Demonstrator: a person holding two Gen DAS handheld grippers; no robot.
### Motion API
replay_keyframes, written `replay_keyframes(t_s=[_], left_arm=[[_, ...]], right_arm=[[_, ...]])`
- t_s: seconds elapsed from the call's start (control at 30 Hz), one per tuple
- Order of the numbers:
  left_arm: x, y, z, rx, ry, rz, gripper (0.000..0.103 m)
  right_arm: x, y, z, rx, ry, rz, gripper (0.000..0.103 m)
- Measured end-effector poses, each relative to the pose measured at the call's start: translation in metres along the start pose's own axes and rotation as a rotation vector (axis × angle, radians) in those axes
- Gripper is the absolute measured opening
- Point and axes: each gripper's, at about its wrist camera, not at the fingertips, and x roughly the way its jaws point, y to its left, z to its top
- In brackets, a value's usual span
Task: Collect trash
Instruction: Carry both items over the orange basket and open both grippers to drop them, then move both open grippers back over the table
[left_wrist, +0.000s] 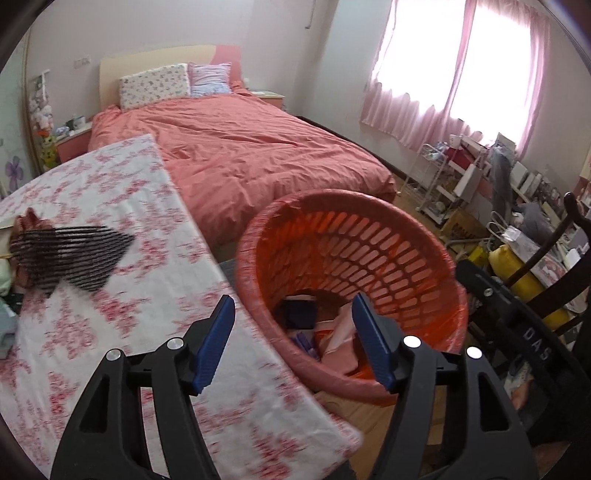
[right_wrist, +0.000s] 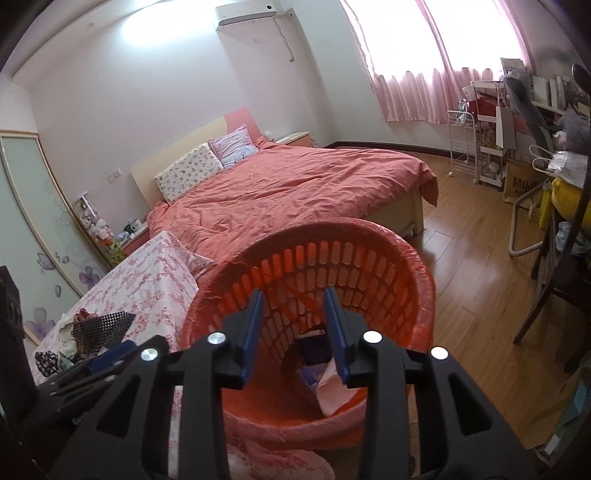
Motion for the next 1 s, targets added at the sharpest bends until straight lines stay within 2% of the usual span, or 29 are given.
replay_keyframes(t_s=[0.1,0.27,0.5,0.77,1.0], left_arm=[[-0.013,0.013,-0.007,0.006,-0.014,0.069,0.070],[-0.031,0.042,-0.015,-0.002,-0.033,0.148,0.071],[-0.067,0.097,-0.029,-0.088,-0.068,0.242,0.071],[-0.103,0.162,-0.046,-0.194,-0.082,0.348,0.071],[-0.139,0.232,-0.066,-0.292,-0.097,0.476,0.071]], right_arm=[[-0.003,0.007,-0.001,-0.022,0.003,-0.003,0.036],[-0.009,0.029,-0.005,-0.069,0.011,0.016,0.036],[-0.012,0.072,-0.015,-0.143,0.037,0.069,0.036],[-0.005,0.140,-0.038,-0.245,0.099,0.158,0.036],[-0.002,0.210,-0.065,-0.351,0.153,0.259,0.036]])
